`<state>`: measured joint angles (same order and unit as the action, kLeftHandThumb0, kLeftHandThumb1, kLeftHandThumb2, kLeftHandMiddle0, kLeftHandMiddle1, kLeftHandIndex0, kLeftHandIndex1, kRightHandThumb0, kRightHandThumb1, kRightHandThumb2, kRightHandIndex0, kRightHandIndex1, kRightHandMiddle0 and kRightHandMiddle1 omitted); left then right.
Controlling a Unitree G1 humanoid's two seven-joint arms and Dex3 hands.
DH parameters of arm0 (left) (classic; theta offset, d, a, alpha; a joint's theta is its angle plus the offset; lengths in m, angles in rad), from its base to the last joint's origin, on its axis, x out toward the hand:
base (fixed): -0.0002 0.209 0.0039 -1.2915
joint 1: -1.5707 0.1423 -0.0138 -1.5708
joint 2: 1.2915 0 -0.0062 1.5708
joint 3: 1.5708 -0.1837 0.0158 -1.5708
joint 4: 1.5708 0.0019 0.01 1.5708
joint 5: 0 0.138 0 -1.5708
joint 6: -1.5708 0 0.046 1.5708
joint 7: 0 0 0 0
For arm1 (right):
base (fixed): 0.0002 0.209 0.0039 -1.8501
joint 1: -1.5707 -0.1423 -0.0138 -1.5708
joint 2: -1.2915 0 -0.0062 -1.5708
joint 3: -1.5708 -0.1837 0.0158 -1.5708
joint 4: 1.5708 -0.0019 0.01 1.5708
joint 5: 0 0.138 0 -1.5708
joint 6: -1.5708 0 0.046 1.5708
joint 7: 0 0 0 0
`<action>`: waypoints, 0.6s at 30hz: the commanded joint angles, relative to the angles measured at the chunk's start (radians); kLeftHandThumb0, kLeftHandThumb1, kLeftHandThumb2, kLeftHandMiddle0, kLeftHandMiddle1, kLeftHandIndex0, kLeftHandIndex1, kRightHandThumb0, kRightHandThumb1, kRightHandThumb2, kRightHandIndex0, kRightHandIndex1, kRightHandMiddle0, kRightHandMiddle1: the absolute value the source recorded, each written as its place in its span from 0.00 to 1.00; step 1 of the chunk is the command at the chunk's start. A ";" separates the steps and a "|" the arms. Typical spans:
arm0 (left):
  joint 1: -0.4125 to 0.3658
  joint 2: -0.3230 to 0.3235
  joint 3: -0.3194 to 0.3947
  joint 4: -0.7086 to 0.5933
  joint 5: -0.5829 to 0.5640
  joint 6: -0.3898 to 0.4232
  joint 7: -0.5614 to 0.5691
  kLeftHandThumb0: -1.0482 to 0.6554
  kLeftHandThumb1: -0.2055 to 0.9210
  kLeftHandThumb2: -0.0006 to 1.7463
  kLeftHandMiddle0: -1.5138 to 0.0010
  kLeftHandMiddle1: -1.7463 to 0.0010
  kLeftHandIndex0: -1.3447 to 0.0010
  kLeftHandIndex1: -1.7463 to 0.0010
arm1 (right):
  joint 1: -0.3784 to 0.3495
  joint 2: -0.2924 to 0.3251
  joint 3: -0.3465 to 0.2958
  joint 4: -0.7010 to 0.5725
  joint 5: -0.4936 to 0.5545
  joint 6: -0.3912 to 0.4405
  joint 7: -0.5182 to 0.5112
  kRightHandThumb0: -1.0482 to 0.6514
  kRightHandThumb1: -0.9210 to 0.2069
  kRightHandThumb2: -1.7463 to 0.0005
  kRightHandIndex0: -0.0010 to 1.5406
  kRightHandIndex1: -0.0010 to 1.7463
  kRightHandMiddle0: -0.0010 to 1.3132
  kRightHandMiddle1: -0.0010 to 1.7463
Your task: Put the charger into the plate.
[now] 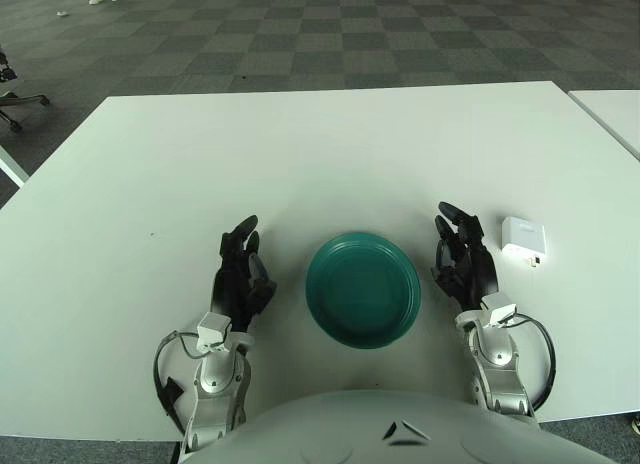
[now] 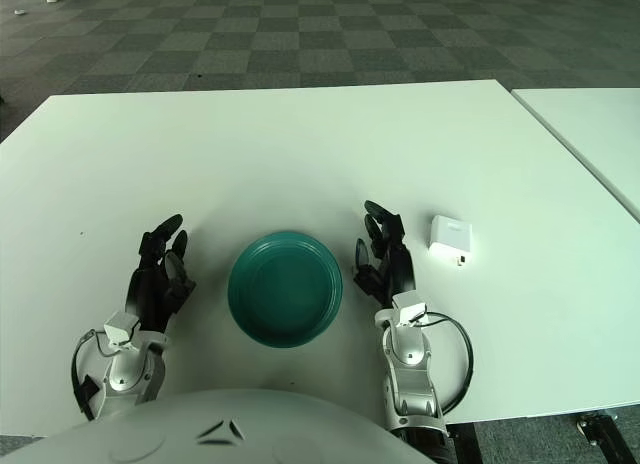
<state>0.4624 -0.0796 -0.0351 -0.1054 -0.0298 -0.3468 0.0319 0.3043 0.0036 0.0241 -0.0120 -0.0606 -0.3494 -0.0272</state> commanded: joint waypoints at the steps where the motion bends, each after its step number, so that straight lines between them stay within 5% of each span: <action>1: 0.015 0.003 0.007 0.009 -0.016 0.032 -0.009 0.13 1.00 0.56 0.79 1.00 1.00 0.52 | -0.014 -0.021 0.000 -0.037 0.007 0.095 0.027 0.18 0.00 0.57 0.18 0.01 0.00 0.38; 8: 0.009 0.001 0.014 0.015 -0.043 0.034 -0.019 0.14 1.00 0.56 0.77 0.99 1.00 0.48 | -0.105 -0.087 -0.052 -0.217 0.003 0.217 0.049 0.22 0.00 0.68 0.23 0.02 0.00 0.44; 13: 0.003 0.001 0.020 0.017 -0.063 0.032 -0.029 0.14 1.00 0.56 0.76 0.98 0.99 0.46 | -0.166 -0.177 -0.094 -0.259 -0.177 0.121 -0.013 0.25 0.00 0.74 0.27 0.03 0.00 0.51; 18: 0.010 0.009 0.022 0.005 -0.059 0.031 -0.036 0.14 1.00 0.56 0.76 0.99 1.00 0.46 | -0.222 -0.310 -0.136 -0.199 -0.512 -0.018 -0.226 0.24 0.00 0.73 0.31 0.04 0.01 0.54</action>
<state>0.4581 -0.0792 -0.0196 -0.1096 -0.0840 -0.3403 0.0059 0.1030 -0.2298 -0.0927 -0.2475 -0.3704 -0.2875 -0.1357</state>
